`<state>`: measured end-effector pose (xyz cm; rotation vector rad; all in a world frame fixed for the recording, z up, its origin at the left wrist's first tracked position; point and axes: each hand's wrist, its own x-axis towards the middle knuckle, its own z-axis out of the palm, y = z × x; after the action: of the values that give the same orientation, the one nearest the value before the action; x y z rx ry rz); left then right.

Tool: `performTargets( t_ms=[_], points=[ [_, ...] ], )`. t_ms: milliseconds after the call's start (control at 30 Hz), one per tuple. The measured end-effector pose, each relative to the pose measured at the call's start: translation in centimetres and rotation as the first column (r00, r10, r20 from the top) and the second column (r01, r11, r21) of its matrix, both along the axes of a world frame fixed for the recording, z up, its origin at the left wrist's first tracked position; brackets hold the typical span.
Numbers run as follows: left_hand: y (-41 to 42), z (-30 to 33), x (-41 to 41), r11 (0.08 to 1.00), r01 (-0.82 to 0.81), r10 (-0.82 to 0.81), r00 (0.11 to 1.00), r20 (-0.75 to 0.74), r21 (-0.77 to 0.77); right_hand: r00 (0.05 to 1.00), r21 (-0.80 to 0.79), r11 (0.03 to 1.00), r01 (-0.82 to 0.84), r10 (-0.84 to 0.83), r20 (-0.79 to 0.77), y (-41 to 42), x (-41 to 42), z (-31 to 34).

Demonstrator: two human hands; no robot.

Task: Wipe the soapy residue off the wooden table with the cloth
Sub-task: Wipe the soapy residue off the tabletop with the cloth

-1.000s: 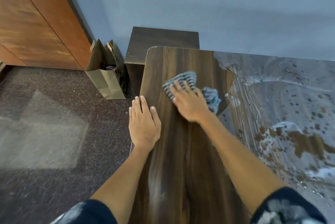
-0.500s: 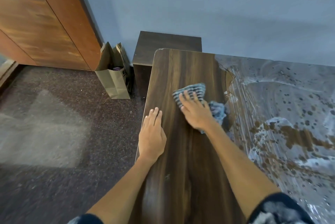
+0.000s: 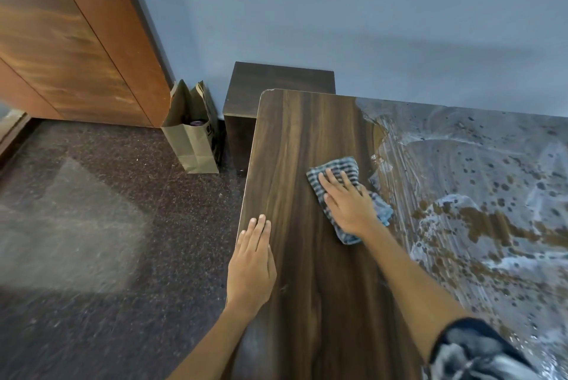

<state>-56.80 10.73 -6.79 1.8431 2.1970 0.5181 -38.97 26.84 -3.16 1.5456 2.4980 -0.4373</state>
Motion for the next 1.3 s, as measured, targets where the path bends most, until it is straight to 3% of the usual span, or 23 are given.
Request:
performTargets(
  t_ms=[67, 200, 333, 433, 533, 600, 833, 967, 1100, 1300],
  points=[
    [0.0, 0.2, 0.1, 1.000, -0.012, 0.012, 1.000, 0.006, -0.006, 0.999, 0.016, 1.000, 0.001, 0.000, -0.044, -1.4, -2.4, -0.4],
    [0.0, 0.4, 0.1, 1.000, -0.017, 0.017, 1.000, 0.023, -0.008, 0.962, 0.032, 0.974, -0.223, 0.225, -0.156, -8.4, -1.9, -0.6],
    [0.1, 0.4, 0.2, 1.000, -0.025, 0.025, 0.999, 0.035, 0.003, 0.940, 0.054, 0.945, -0.323, 0.327, -0.096, -11.0, 3.7, -0.8],
    [0.2, 0.3, 0.2, 0.999, -0.029, 0.028, 0.999, 0.029, 0.020, 0.981, 0.042, 0.981, -0.192, 0.192, 0.002, -6.8, 5.0, -0.5],
    [0.2, 0.2, 0.1, 0.999, -0.029, 0.028, 0.999, 0.028, 0.027, 1.000, 0.073, 0.997, 0.015, -0.015, -0.009, -4.0, 1.9, -0.9],
    [0.3, 0.1, 0.0, 0.999, -0.026, 0.026, 0.999, 0.021, 0.031, 0.999, 0.048, 0.998, 0.036, -0.036, -0.010, -4.4, -0.4, -1.0],
    [0.1, 0.1, 0.1, 1.000, 0.000, -0.001, 1.000, 0.030, 0.024, 0.942, 0.036, 0.945, -0.324, 0.326, -0.086, -14.1, 2.5, -1.1],
    [0.1, 0.1, 0.0, 0.999, 0.002, -0.004, 0.999, 0.049, 0.040, 0.992, 0.070, 0.989, -0.126, 0.125, 0.021, -11.9, 6.0, -0.4],
    [-0.2, 0.0, -0.1, 0.998, -0.014, 0.008, 0.996, 0.090, 0.068, 0.996, -0.016, 0.996, 0.086, -0.085, 0.021, -10.0, 1.7, -0.4],
    [-1.2, 0.3, -0.3, 0.999, 0.030, -0.033, 0.993, 0.110, 0.032, 0.954, -0.027, 0.957, -0.288, 0.284, -0.093, -18.7, 0.0, -0.1]
  ],
)
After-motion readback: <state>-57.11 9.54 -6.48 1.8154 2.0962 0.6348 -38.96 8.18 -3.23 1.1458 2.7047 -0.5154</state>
